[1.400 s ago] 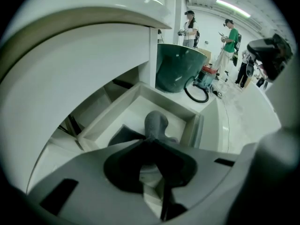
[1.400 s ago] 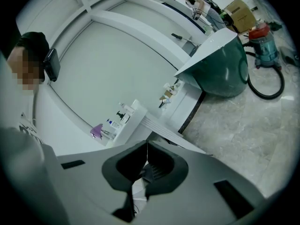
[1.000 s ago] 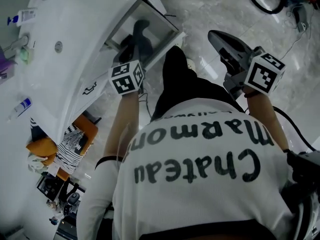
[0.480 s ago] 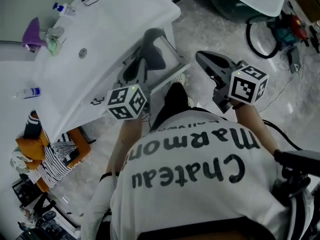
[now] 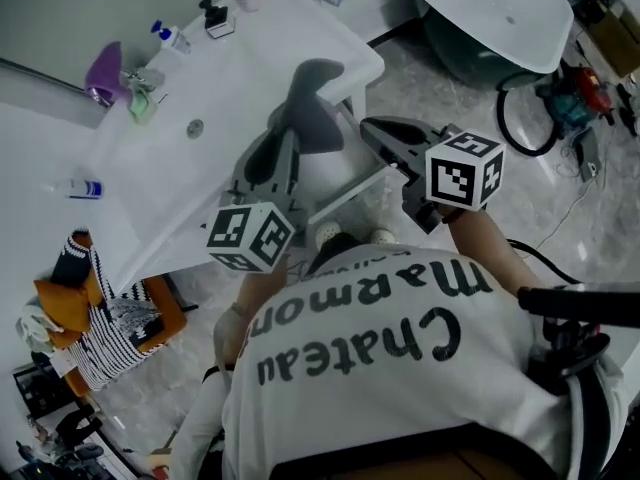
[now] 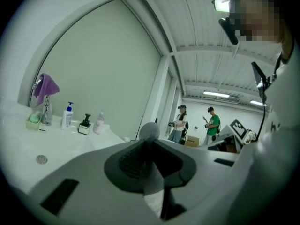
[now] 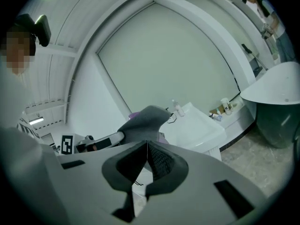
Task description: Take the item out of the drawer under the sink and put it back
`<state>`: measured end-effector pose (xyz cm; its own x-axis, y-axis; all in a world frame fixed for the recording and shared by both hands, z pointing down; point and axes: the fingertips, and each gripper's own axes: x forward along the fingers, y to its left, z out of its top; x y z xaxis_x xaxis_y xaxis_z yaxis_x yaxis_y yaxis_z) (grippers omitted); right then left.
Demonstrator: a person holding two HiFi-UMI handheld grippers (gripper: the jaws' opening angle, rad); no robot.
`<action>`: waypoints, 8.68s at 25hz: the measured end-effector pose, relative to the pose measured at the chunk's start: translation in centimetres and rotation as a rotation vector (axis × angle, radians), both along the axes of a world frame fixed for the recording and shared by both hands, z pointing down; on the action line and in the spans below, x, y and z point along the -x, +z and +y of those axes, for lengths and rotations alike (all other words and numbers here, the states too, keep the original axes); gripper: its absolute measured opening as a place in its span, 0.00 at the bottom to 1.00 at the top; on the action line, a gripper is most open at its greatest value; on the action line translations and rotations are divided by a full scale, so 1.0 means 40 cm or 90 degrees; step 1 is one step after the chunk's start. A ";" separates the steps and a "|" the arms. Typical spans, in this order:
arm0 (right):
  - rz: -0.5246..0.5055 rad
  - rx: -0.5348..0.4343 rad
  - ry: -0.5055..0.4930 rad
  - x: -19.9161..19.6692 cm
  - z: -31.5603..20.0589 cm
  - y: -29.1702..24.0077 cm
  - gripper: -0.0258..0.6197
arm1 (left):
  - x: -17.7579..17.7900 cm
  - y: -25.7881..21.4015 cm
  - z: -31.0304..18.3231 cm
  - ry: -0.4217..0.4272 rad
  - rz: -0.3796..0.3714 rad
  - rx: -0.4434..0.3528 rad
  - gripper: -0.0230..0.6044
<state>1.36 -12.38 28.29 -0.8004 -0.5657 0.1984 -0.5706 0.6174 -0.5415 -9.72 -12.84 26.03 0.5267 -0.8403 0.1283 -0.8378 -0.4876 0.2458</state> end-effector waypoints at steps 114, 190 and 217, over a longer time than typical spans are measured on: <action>-0.100 0.083 -0.114 -0.010 -0.601 0.180 0.06 | -0.023 0.404 -0.655 -0.074 -0.319 0.211 0.12; -0.088 0.019 -0.065 -0.078 -0.618 0.085 0.06 | -0.082 0.456 -0.654 0.098 -0.410 0.349 0.22; -0.106 0.000 -0.103 -0.075 -0.552 0.056 0.06 | -0.062 0.341 -0.606 0.022 -0.391 0.300 0.29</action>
<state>4.38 -34.46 30.51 -0.9026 -0.4268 0.0559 -0.3665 0.6941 -0.6196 -7.23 -37.07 39.68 0.2708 -0.6089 0.7456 -0.8770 -0.4754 -0.0698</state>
